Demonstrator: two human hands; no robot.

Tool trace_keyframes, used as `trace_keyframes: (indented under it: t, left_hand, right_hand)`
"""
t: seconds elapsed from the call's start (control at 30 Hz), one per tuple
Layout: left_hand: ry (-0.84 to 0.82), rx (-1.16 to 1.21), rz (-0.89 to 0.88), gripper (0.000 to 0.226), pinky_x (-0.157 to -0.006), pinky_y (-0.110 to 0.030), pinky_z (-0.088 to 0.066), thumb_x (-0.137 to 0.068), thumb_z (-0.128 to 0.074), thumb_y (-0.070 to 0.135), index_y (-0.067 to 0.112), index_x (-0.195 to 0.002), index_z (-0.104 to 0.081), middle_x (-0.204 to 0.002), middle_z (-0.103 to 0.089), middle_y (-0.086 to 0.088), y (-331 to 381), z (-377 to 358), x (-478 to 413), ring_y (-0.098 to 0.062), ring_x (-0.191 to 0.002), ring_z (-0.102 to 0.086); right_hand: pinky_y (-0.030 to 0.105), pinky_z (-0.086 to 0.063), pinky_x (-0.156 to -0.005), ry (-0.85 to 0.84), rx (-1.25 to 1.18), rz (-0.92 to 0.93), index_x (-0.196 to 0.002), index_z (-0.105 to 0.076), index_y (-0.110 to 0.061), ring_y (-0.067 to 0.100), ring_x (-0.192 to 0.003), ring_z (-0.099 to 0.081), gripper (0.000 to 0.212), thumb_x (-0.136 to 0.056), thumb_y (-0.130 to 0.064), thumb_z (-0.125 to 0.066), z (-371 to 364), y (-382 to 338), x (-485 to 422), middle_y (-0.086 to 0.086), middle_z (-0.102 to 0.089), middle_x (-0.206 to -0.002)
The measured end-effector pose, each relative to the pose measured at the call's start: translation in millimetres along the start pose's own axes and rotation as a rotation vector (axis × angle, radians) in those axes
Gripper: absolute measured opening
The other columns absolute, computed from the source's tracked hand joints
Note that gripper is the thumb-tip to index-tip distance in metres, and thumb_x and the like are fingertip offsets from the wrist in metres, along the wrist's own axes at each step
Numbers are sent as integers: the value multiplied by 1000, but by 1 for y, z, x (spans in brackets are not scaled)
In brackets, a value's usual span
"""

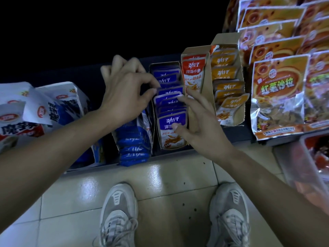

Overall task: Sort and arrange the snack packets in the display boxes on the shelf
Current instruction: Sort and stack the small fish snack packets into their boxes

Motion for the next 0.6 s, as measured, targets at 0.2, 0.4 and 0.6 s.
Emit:
trace_keyframes:
  t: [0.2, 0.4, 0.6]
  left_hand:
    - [5, -55, -53, 28, -87, -36, -22, -95, -64, 44, 29, -117, -73, -105, -55, -1, 3, 2, -9, -31, -110, -46]
    - [7, -86, -109, 39, -92, -37, -21, -101, -54, 38, 25, -136, -62, -138, -56, 2, 5, 1, 8, -29, -124, -40]
    - [-61, -25, -117, 43, -98, -44, -23, -103, -45, 39, 24, -142, -58, -156, -44, 4, 7, -3, 22, -31, -134, -38]
  right_hand:
    - [48, -33, -115, 28, 55, 21, -157, -20, -13, 18, -145, -28, 90, -85, -43, -66, 0, -4, 0, 1, -31, -159]
    - [50, -34, -115, -39, 140, 43, -158, -13, -23, 12, -147, -17, 93, -84, -51, -61, -1, -5, -8, -9, -18, -164]
    - [43, -32, -117, 4, 104, 99, -158, -3, -22, 13, -149, -15, 97, -86, -48, -62, 7, -7, -10, -3, -19, -163]
Point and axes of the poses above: each hand's wrist, its own x-axis away from the middle knuckle, its own z-axis out of the back of the hand, y = z × x, the point moved 4 cm from there along -x, towards the middle knuckle
